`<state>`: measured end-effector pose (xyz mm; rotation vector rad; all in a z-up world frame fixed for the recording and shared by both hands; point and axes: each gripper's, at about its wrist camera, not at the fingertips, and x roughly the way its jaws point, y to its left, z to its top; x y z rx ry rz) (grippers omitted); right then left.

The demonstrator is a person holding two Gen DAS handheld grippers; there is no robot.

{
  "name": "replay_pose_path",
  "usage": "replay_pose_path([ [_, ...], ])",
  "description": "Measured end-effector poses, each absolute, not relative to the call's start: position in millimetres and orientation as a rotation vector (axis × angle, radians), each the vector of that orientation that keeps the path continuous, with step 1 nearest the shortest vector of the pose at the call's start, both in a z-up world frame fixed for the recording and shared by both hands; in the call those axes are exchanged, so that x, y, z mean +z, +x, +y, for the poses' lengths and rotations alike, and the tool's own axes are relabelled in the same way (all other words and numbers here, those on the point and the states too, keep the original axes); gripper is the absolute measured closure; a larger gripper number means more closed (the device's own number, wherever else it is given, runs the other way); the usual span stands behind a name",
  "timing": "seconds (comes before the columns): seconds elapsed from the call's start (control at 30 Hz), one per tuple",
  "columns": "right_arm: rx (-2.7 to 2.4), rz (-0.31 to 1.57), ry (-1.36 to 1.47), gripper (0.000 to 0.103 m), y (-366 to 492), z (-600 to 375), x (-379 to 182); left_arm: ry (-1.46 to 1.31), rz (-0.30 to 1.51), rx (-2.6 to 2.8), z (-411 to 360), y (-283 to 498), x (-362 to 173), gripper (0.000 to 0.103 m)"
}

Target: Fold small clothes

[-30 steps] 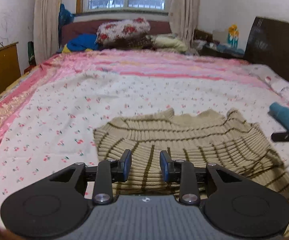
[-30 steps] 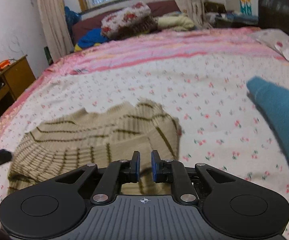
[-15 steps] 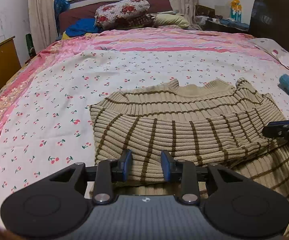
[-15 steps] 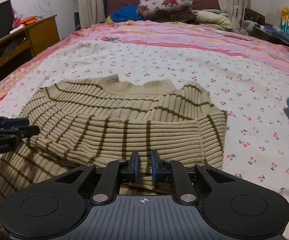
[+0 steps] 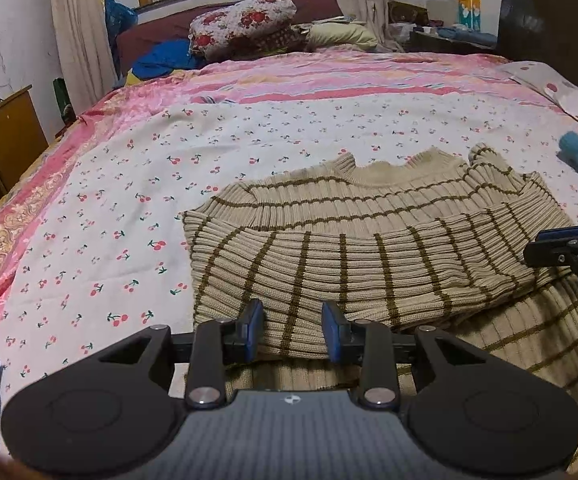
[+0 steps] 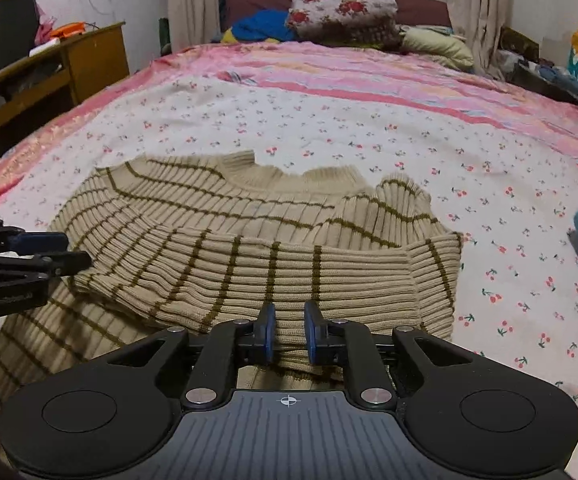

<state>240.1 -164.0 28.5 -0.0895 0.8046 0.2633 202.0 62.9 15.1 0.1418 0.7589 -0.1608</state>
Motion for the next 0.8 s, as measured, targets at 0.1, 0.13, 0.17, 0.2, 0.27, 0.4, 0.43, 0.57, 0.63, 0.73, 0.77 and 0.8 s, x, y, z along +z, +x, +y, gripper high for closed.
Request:
replay_pose_path([
  [0.1,0.267,0.815,-0.091,0.085,237.5,-164.7,25.1,0.147,0.761,-0.158,61.7,197.9,15.4,0.064],
  [0.13,0.265,0.824,-0.095,0.084,237.9,-164.6,22.6,0.151,0.768,-0.158,61.5,197.9,14.6,0.064],
  [0.17,0.264,0.831,-0.096,0.084,238.2,-164.3,20.7,0.156,0.775,-0.157,61.2,198.0,13.8,0.064],
  [0.2,0.263,0.833,-0.095,0.083,238.5,-164.3,20.3,0.164,0.785,-0.156,60.5,198.6,12.9,0.064],
  [0.27,0.261,0.833,-0.088,0.083,238.7,-164.7,23.2,0.169,0.79,-0.152,59.8,199.5,13.0,0.064],
  [0.4,0.277,0.802,-0.097,0.08,232.5,-164.3,29.5,0.175,0.78,-0.149,58.0,198.4,15.1,0.064],
  [0.43,0.275,0.806,-0.113,0.079,232.7,-163.0,27.3,0.181,0.784,-0.149,57.1,199.4,13.4,0.064],
  [0.57,0.266,0.836,-0.118,0.078,237.4,-163.2,18.2,0.186,0.791,-0.151,56.7,201.1,9.5,0.064],
  [0.63,0.268,0.833,-0.111,0.078,236.1,-164.1,20.2,0.18,0.793,-0.153,57.9,201.3,10.0,0.064],
  [0.73,0.276,0.824,-0.109,0.078,233.1,-164.3,23.5,0.18,0.79,-0.152,58.2,199.2,11.9,0.064],
  [0.77,0.277,0.826,-0.115,0.078,232.6,-163.5,23.3,0.185,0.79,-0.151,57.7,198.3,12.1,0.064],
  [0.8,0.276,0.833,-0.125,0.078,232.8,-162.3,22.1,0.19,0.793,-0.15,57.1,197.4,12.4,0.064],
])
